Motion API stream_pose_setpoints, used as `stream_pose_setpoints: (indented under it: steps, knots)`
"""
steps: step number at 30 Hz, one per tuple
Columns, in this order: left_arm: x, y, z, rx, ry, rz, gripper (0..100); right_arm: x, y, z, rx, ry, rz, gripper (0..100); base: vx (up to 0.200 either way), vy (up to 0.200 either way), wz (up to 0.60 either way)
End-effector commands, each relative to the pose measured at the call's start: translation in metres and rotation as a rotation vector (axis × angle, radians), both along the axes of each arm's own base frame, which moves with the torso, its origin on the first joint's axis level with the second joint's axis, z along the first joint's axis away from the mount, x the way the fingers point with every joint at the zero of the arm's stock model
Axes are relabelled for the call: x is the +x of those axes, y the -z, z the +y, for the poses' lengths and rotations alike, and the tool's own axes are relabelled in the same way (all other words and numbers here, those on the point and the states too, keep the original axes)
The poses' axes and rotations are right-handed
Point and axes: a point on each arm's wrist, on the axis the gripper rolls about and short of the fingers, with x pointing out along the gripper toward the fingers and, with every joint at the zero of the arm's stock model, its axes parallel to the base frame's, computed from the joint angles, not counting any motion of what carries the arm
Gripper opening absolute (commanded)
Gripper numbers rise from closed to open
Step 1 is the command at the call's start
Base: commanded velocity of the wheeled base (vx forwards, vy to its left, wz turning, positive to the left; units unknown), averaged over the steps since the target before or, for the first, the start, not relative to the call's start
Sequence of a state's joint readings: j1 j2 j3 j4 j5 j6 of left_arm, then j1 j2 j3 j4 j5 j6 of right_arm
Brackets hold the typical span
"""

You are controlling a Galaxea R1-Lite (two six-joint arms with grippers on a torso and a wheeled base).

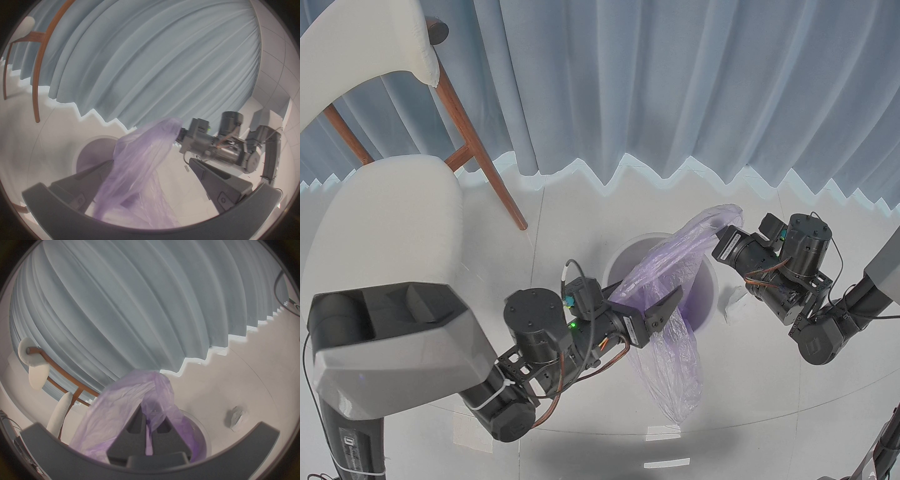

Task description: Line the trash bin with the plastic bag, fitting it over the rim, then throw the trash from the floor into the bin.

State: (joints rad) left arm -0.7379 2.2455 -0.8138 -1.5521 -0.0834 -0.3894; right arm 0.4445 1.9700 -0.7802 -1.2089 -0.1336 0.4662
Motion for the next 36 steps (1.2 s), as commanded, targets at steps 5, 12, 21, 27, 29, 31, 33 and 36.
stream_pose_setpoints:
  steps: [5,12,21,27,29,31,33,36]
  knots:
    - [-0.034,-0.028,0.039,0.122,0.017,-0.036,100,-0.001,-0.005,-0.003,0.006,0.006,-0.013,0,0.0,0.0,0.0]
    - [-0.029,-0.019,0.059,0.194,-0.041,-0.027,100,-0.001,-0.002,-0.003,0.002,0.006,-0.003,0,0.0,0.0,0.0]
    - [-0.021,0.032,0.043,0.249,-0.011,0.052,100,-0.001,-0.001,-0.002,-0.003,0.004,-0.003,0,0.0,0.0,0.0]
    - [-0.022,0.048,0.034,0.243,0.014,0.101,100,-0.002,-0.001,0.0,-0.003,-0.002,-0.003,0,0.0,0.0,0.0]
    - [-0.021,0.051,0.031,0.231,0.017,0.114,100,-0.003,-0.002,0.0,-0.002,-0.002,-0.006,0,0.0,0.0,0.0]
    - [-0.019,0.053,0.03,0.231,0.019,0.121,100,-0.003,-0.001,0.0,-0.003,-0.005,-0.005,0,0.0,0.0,0.0]
    - [-0.019,0.056,0.03,0.237,0.018,0.128,100,-0.004,-0.001,0.002,-0.003,-0.01,-0.005,0,0.0,0.0,0.0]
    - [-0.02,0.057,0.029,0.239,0.021,0.13,100,-0.004,-0.001,0.002,-0.003,-0.01,-0.005,0,0.0,0.0,0.0]
